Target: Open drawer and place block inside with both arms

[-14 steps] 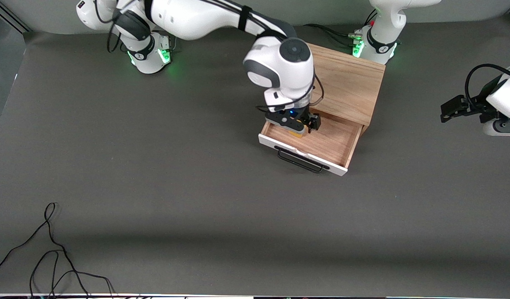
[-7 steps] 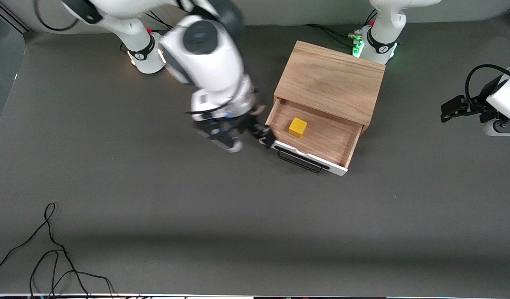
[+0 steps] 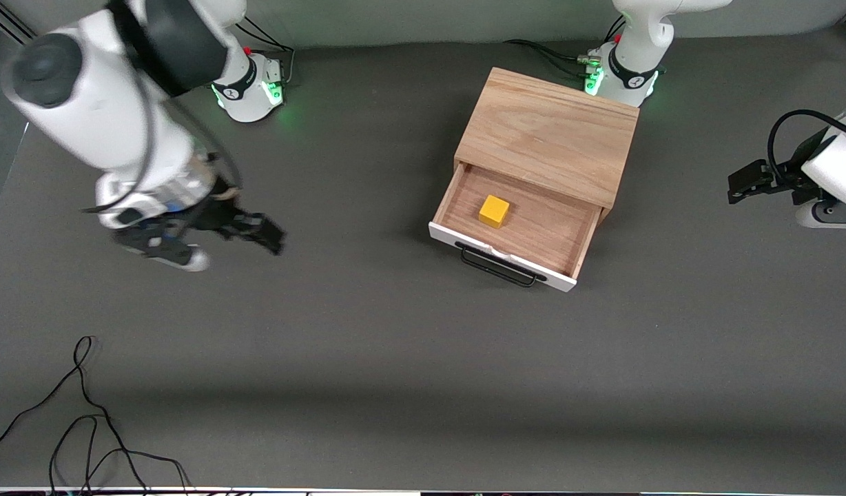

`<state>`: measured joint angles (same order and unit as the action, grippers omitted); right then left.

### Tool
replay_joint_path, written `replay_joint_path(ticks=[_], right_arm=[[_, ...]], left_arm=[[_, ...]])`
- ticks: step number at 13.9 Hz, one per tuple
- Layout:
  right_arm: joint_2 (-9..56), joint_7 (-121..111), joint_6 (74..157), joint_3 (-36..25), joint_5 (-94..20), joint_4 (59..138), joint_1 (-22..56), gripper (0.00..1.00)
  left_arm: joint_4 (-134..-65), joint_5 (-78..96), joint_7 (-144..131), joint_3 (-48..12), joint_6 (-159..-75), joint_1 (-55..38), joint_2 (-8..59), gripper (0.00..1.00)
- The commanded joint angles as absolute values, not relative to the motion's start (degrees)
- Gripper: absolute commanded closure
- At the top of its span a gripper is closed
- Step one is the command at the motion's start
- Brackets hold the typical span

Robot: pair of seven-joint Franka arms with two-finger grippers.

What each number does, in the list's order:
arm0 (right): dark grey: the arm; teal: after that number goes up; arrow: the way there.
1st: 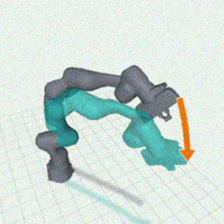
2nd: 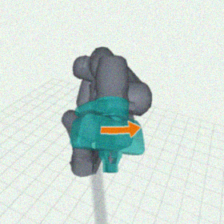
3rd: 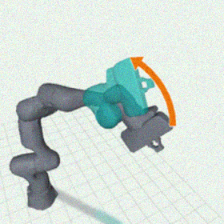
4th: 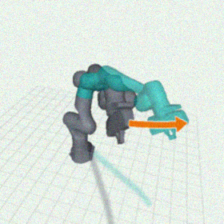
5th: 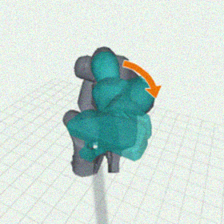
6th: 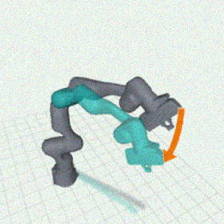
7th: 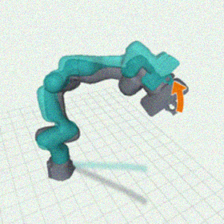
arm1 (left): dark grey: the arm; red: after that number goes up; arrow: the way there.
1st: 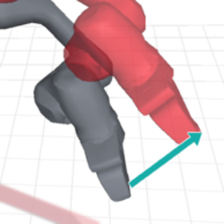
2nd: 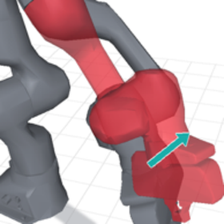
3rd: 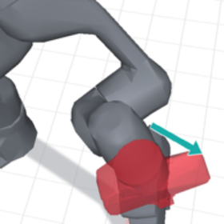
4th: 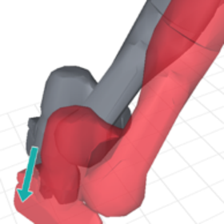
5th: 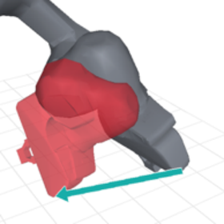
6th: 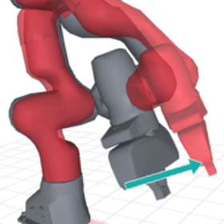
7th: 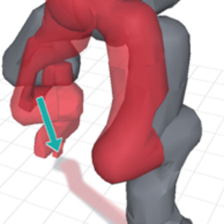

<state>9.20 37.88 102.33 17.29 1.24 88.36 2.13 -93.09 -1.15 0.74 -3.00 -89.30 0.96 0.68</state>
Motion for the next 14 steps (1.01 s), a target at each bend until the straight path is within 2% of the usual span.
replay_joint_path(ticks=[1, 5, 14], right_arm=[[1.7, 28.1, 104.0, 9.6, -0.3, 97.9, 2.2, 0.0], [0.4, 19.4, 104.0, 1.5, -0.4, 97.8, 2.2, 0.0], [2.3, 16.7, 97.2, 1.2, -0.9, 94.2, 2.6, 0.0]], left_arm=[[-92.3, -1.4, 1.1, -3.3, -88.0, 1.1, 0.9, 0.0], [-92.3, -1.5, 1.1, -3.3, -88.0, 0.8, 1.2, 0.0], [-92.3, -1.5, 1.1, -3.3, -88.0, 0.7, 1.2, 0.0]])
